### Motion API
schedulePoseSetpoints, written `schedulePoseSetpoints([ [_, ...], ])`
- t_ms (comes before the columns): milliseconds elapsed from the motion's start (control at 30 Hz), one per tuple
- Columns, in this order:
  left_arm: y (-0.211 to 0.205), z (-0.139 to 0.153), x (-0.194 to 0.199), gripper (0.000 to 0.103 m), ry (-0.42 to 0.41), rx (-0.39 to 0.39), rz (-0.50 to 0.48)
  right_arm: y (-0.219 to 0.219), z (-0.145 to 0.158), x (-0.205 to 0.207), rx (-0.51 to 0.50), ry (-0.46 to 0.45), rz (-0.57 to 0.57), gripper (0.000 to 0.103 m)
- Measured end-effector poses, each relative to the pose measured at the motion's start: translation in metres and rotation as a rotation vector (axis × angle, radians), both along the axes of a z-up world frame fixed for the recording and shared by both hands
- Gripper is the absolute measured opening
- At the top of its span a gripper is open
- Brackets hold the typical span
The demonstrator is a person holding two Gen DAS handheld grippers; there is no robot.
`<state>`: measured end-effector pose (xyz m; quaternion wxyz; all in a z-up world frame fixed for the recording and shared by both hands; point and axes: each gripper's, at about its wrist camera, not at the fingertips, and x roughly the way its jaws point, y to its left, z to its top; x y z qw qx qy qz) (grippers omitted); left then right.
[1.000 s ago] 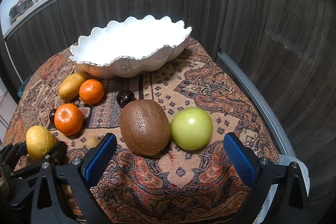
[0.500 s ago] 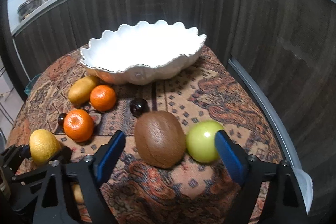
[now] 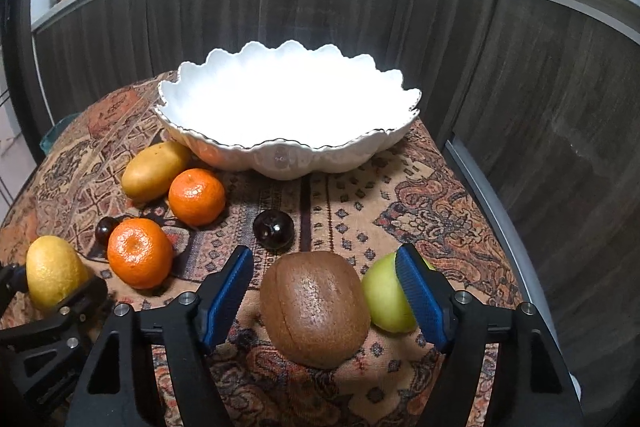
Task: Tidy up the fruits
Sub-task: 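Lift the lemon with the left tool while the right tool grasps the brown kiwi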
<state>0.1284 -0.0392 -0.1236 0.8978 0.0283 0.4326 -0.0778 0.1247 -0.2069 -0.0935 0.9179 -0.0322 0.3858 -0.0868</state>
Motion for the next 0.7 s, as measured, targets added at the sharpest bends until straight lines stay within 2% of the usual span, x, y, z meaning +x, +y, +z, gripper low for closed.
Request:
schedulePoseSetpoints([
  [33,0.000,0.000,0.000,0.061,-0.001,-0.001,-0.001,0.000,0.001,-0.001,0.021,0.004,0.009,0.064],
  [67,-0.001,0.001,-0.001,0.061,-0.003,-0.001,-0.003,0.000,0.001,-0.002,0.053,0.015,0.026,0.059],
  [367,-0.001,0.003,-0.003,0.061,-0.012,0.005,-0.003,-0.006,-0.016,0.005,0.016,0.092,-0.001,0.060],
  [600,-0.004,0.004,-0.003,0.061,-0.014,0.015,-0.005,-0.007,-0.020,0.004,0.004,0.097,-0.003,0.058],
  [700,-0.004,0.009,-0.006,0.061,-0.028,0.016,-0.006,-0.012,-0.017,0.001,0.050,0.086,-0.010,0.057],
])
